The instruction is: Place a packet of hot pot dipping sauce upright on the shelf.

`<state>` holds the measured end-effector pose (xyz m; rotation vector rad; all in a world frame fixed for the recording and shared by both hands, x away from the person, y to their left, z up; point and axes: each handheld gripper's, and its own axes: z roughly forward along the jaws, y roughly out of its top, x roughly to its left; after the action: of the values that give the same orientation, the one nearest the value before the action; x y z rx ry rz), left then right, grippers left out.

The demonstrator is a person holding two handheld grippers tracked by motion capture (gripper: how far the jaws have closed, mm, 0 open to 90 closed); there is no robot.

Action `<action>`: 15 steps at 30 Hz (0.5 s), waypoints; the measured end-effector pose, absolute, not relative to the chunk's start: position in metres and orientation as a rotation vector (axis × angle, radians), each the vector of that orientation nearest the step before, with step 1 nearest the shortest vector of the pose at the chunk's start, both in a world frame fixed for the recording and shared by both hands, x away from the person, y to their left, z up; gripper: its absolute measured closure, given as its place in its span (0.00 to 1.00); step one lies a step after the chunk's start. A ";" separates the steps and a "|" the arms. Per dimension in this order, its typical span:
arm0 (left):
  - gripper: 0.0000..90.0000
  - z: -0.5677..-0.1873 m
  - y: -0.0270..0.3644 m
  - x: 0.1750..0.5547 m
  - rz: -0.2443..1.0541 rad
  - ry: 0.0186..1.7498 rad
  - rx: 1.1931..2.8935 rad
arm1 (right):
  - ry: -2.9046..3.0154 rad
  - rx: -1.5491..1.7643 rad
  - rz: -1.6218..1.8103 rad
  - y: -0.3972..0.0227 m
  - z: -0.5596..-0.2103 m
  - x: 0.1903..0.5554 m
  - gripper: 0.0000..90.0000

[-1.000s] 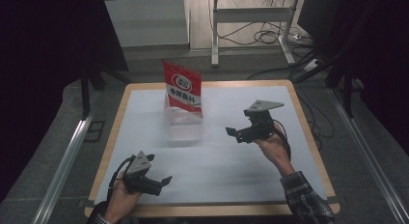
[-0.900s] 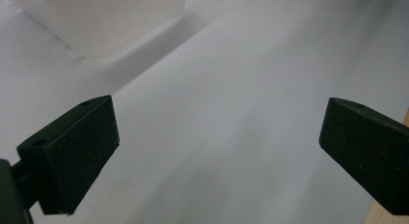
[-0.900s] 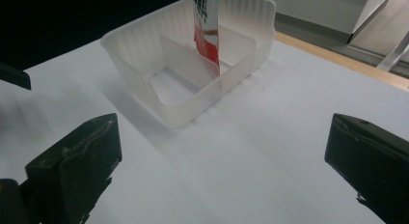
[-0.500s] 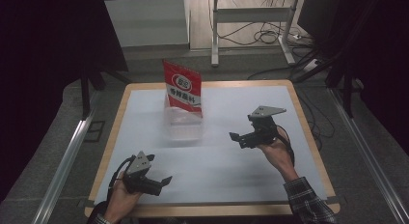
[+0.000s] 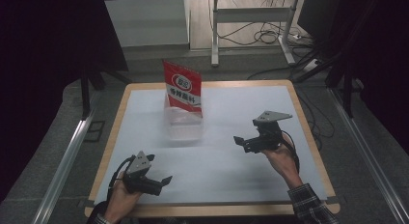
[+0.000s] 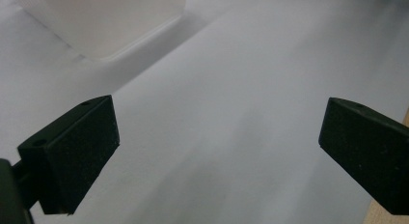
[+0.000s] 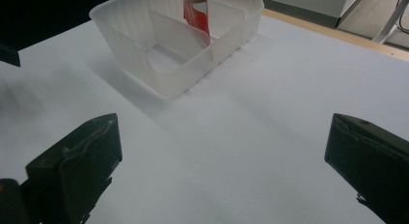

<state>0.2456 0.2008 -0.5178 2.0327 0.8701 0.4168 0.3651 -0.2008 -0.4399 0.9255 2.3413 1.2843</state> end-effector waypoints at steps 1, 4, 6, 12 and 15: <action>0.00 -0.518 0.201 0.246 0.416 0.871 2.032 | 2.339 0.930 1.282 -0.201 -0.440 0.364 0.00; 0.00 -0.518 0.201 0.246 0.416 0.872 2.030 | 2.338 0.935 1.277 -0.205 -0.441 0.361 0.00; 0.00 -0.518 0.201 0.246 0.416 0.872 2.031 | 2.333 0.937 1.282 -0.209 -0.441 0.359 0.01; 0.00 -0.518 0.200 0.246 0.422 0.874 2.037 | 2.308 0.956 1.277 -0.218 -0.440 0.352 0.01; 0.00 -0.518 0.200 0.246 0.422 0.875 2.036 | 2.305 0.967 1.269 -0.221 -0.440 0.350 0.01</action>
<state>0.2458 0.2004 -0.5180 2.0360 0.8753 0.4220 0.3498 -0.2209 -0.4397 0.9668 2.3047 1.2686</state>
